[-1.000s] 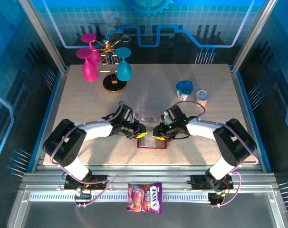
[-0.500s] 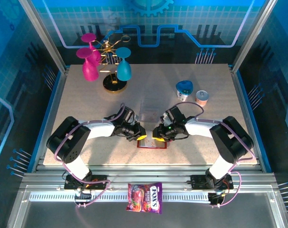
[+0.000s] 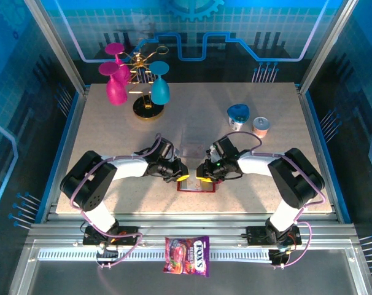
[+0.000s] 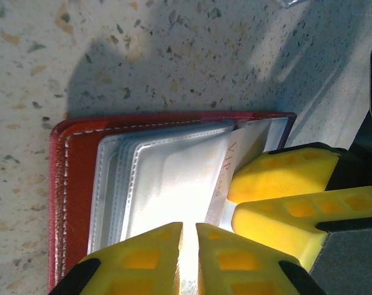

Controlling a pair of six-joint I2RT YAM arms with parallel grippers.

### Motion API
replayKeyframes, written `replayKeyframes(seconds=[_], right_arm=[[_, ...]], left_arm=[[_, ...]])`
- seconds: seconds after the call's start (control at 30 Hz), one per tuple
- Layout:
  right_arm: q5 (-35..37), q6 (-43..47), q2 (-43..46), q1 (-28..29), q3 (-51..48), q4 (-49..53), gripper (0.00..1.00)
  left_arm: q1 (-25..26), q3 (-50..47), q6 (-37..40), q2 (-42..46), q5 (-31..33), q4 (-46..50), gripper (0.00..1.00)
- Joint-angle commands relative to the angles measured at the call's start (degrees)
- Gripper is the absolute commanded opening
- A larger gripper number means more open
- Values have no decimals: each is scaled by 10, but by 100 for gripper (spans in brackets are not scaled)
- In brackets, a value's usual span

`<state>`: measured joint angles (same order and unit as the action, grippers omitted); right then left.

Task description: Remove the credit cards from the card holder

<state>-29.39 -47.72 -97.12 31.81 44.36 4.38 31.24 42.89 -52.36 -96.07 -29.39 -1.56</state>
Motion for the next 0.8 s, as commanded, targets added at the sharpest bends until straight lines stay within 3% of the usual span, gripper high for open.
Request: replayKeyframes(seconds=[0.0, 0.77], right_arm=[[-15, 6, -12, -4, 9, -8, 32], [-41, -28, -21, 0, -18, -70, 22]], left_arm=[[2, -13, 7, -7, 6, 7, 14], [3, -19, 5, -15, 5, -3, 13]])
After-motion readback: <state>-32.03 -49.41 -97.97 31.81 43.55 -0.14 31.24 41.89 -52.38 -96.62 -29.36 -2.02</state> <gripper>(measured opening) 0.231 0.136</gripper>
